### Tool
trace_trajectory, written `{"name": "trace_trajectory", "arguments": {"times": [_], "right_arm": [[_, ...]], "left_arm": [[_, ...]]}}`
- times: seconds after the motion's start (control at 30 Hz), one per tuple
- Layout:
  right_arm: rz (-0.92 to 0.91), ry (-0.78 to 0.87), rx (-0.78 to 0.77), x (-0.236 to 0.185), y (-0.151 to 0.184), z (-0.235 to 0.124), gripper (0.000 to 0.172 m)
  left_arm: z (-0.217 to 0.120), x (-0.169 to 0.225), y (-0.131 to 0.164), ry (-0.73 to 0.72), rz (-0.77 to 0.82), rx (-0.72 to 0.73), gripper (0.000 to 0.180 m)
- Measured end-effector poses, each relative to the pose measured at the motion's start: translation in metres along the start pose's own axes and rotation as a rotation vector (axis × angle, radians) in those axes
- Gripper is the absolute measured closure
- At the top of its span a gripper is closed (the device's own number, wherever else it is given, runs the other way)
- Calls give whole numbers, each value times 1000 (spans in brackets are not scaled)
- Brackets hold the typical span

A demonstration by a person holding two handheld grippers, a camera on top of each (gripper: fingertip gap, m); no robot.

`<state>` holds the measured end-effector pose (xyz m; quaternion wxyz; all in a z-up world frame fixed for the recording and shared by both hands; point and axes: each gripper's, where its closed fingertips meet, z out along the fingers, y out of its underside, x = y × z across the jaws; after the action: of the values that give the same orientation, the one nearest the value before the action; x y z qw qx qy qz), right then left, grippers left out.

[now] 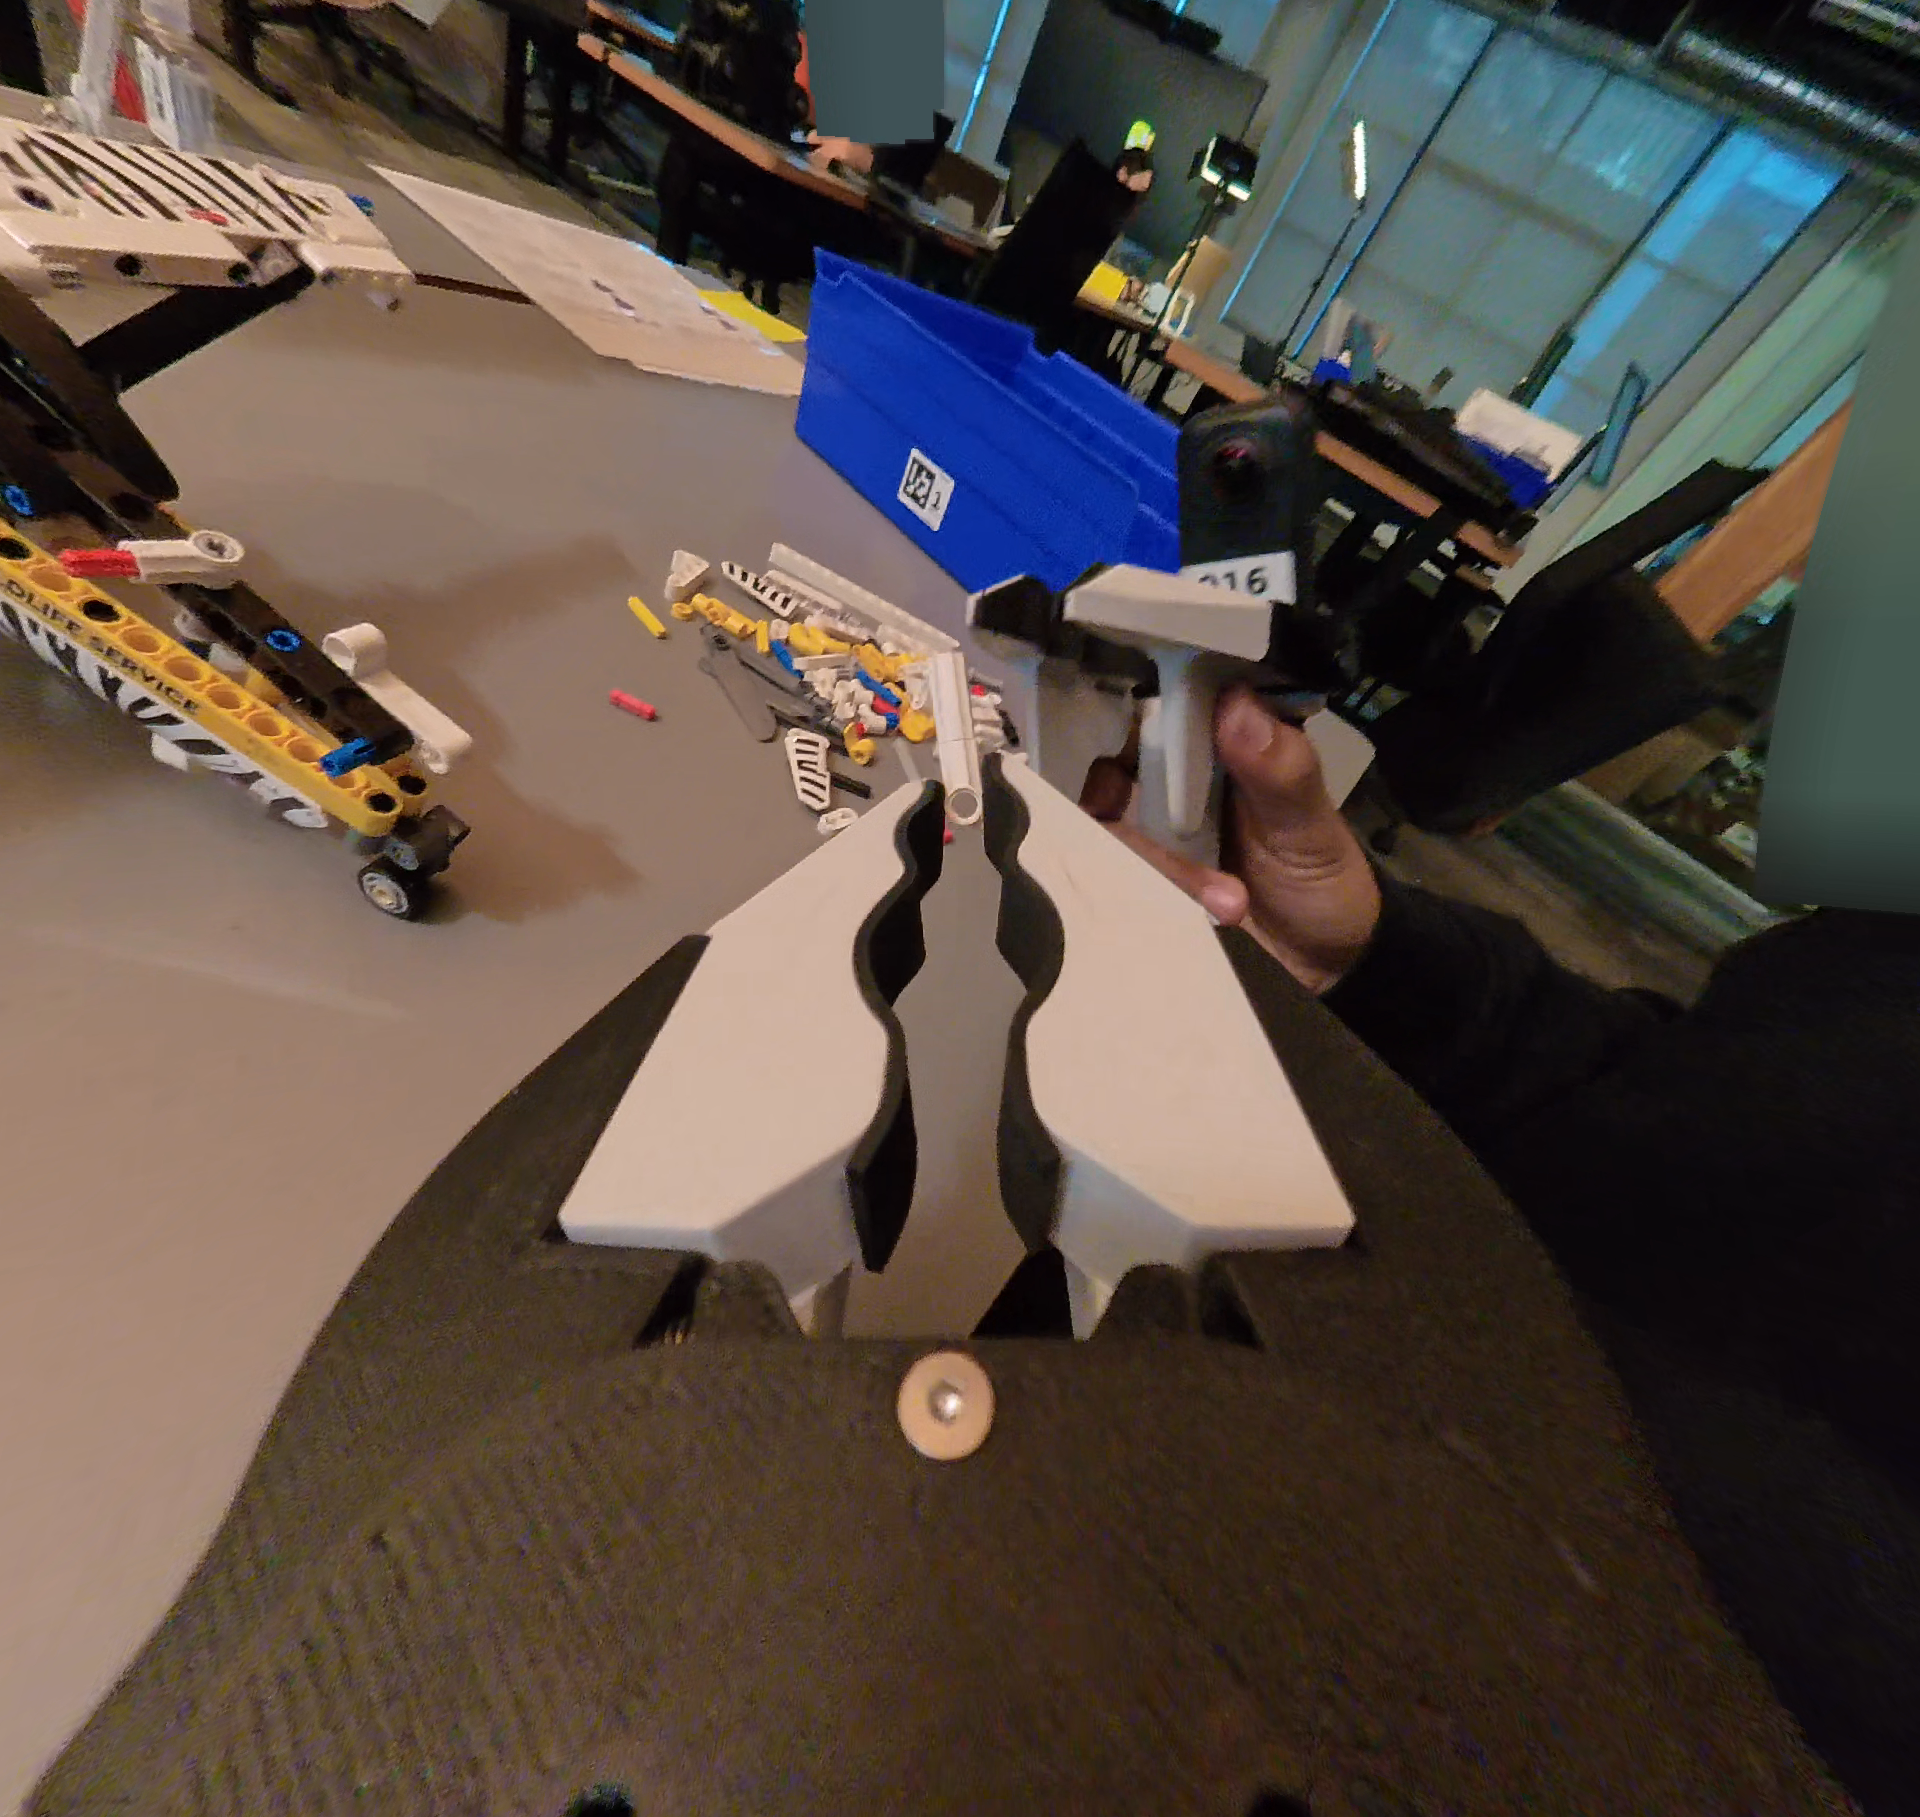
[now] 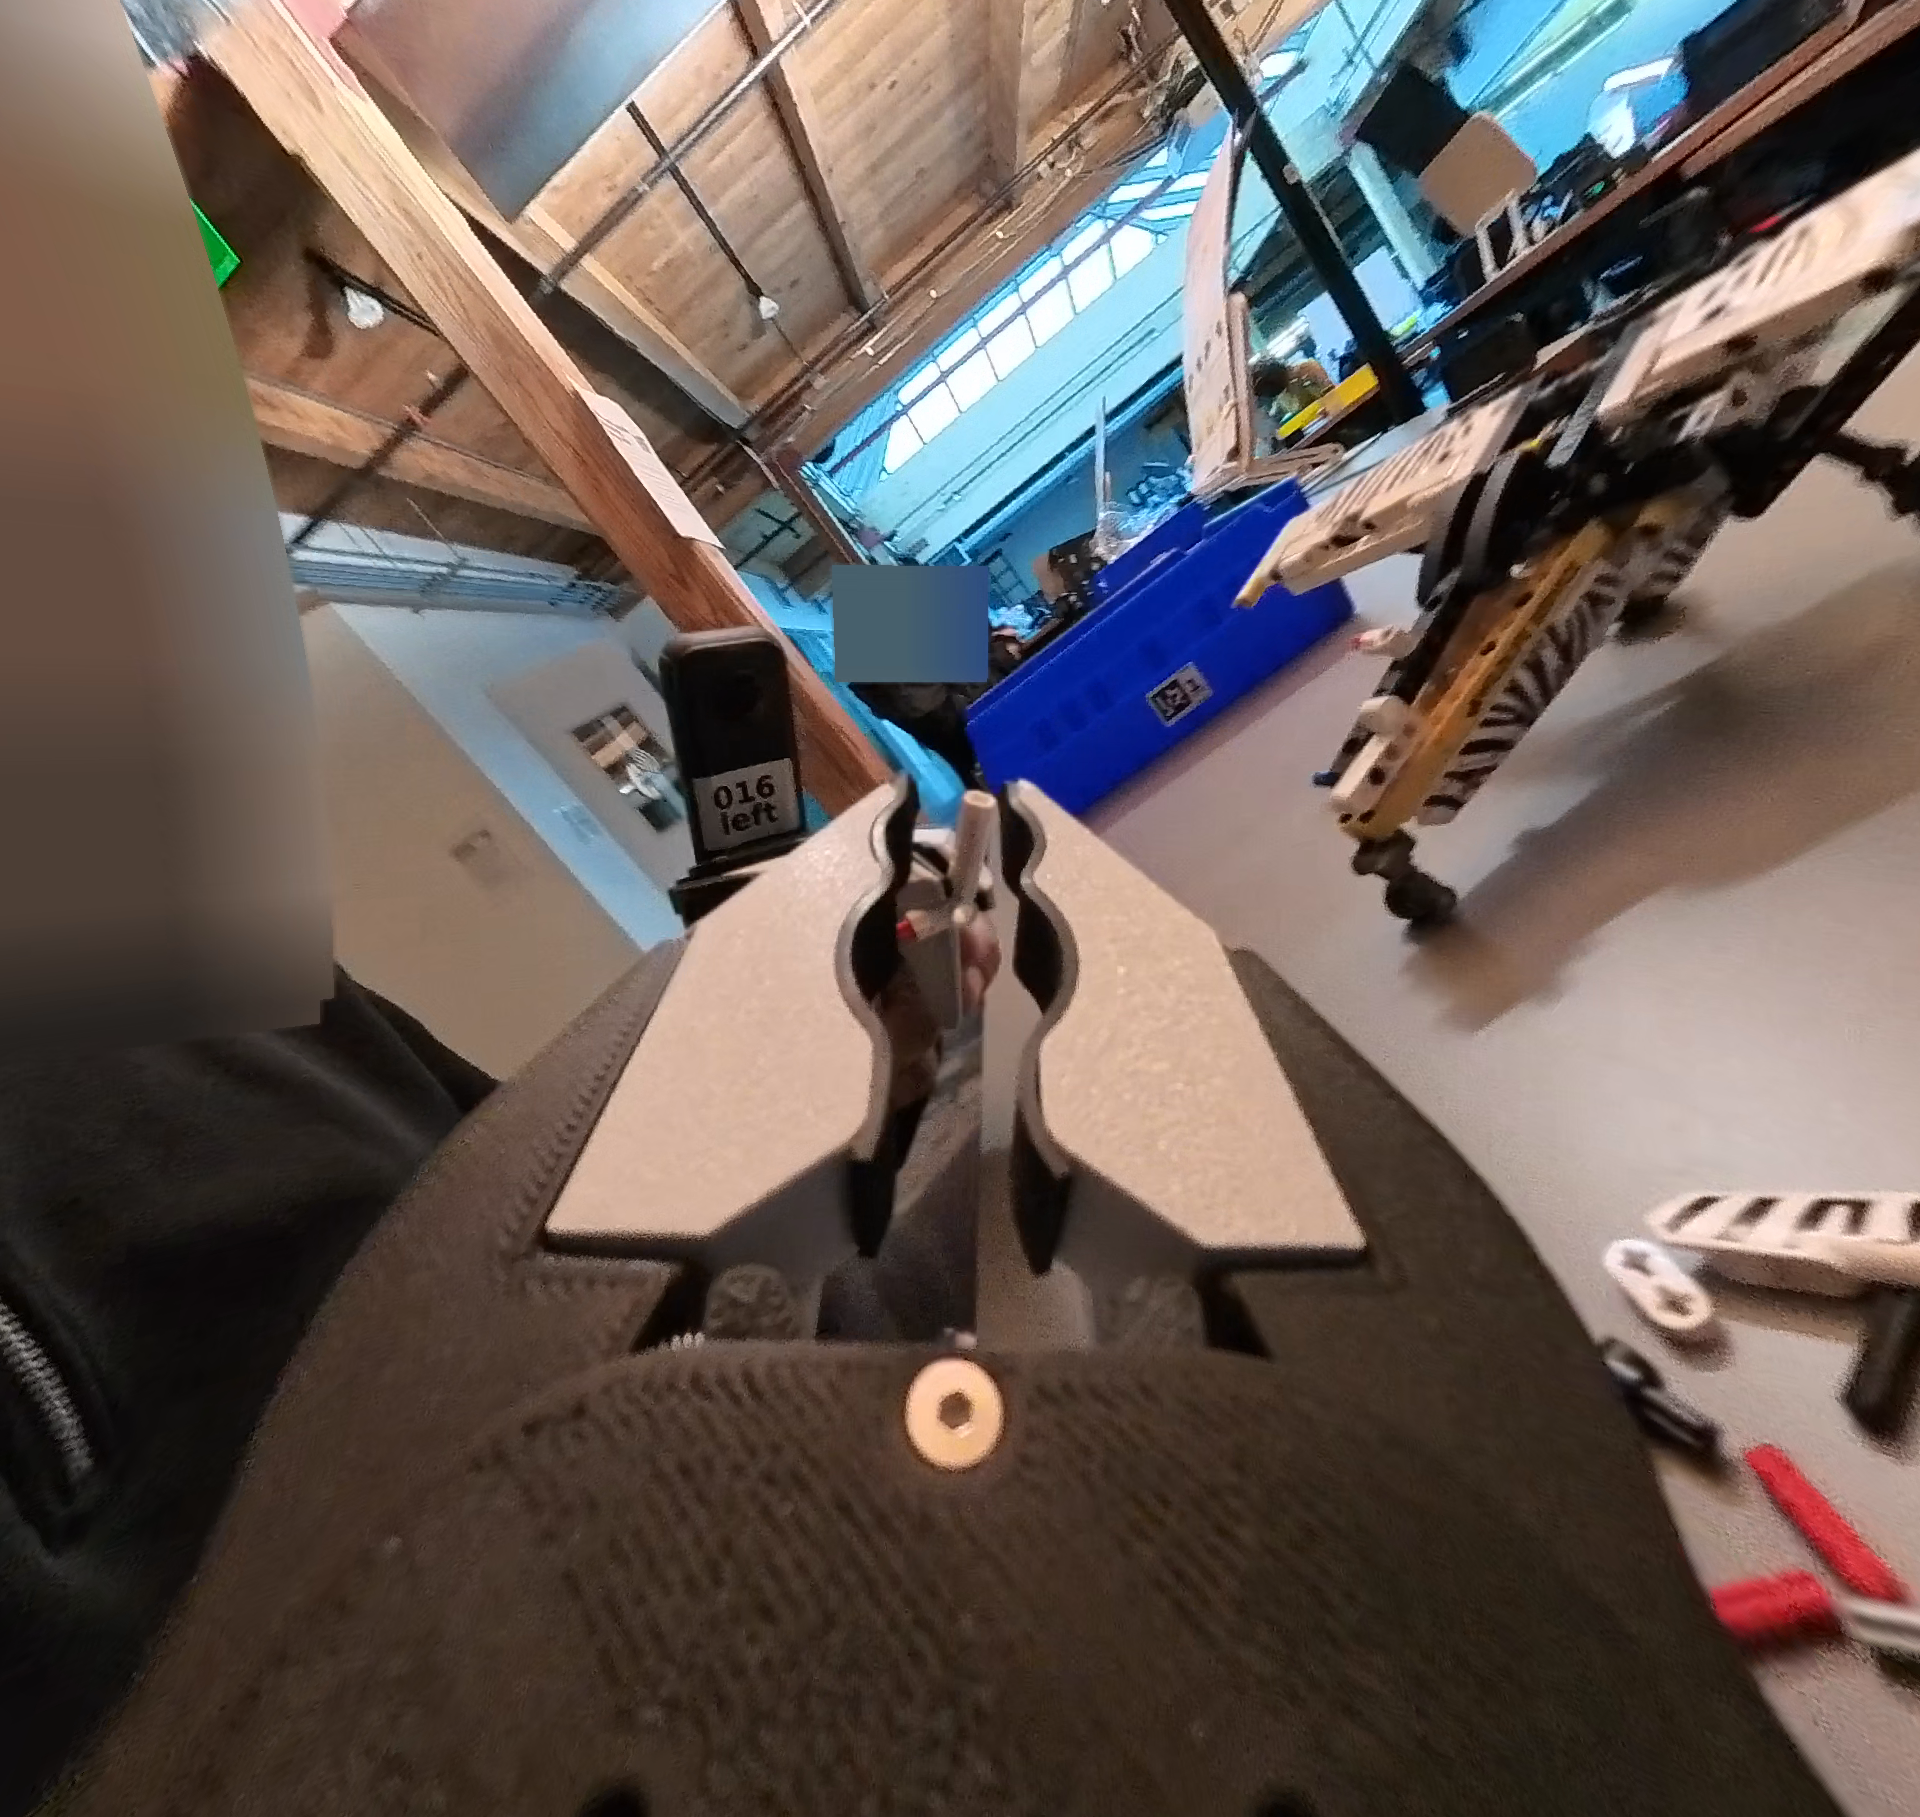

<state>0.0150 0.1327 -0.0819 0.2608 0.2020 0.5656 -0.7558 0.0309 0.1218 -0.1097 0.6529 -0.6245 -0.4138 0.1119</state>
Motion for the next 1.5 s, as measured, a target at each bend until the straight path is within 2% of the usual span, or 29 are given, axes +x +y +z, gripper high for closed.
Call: {"name": "trace_trajectory", "arguments": {"times": [0.23, 0.33, 0.4, 0.6, 0.67, 0.8, 0.93, 1.17, 1.23, 1.3, 1.4, 1.5], "right_arm": [[34, -14, -33, -1, 8, 7, 156], [44, -39, -48, -5, 11, 9, 159], [45, -56, -56, -7, 13, 10, 167], [64, -88, -70, -11, 15, 11, 167], [71, -99, -93, -13, 20, 13, 167], [83, -104, -110, -14, 24, 16, 167], [79, -89, -99, -12, 22, 15, 168], [41, -80, 3, -13, 7, 8, 169], [98, -53, 197, -2, -23, -9, 168], [200, -64, 293, 17, -45, -35, 168], [109, -34, 239, 14, -43, -35, 167], [157, -87, 244, 10, -40, -31, 167]], "left_arm": [[1, 12, -3, 25, 33, 4, 176], [3, 14, -1, 25, 49, -11, 176], [4, 16, 1, 29, 57, -22, 176], [5, 21, 0, 64, 44, -3, 176], [5, 22, -3, 75, 16, 18, 162], [9, 22, 3, 66, 27, -10, 176], [10, 22, 4, 81, -19, -23, 175], [18, 27, 0, 86, -41, -23, 174], [20, 30, 10, 104, -54, -76, 176], [21, 25, 25, 69, -48, -83, 175], [15, 18, 16, 95, -148, -19, 176], [12, 5, 7, 23, -68, -16, 176]]}}
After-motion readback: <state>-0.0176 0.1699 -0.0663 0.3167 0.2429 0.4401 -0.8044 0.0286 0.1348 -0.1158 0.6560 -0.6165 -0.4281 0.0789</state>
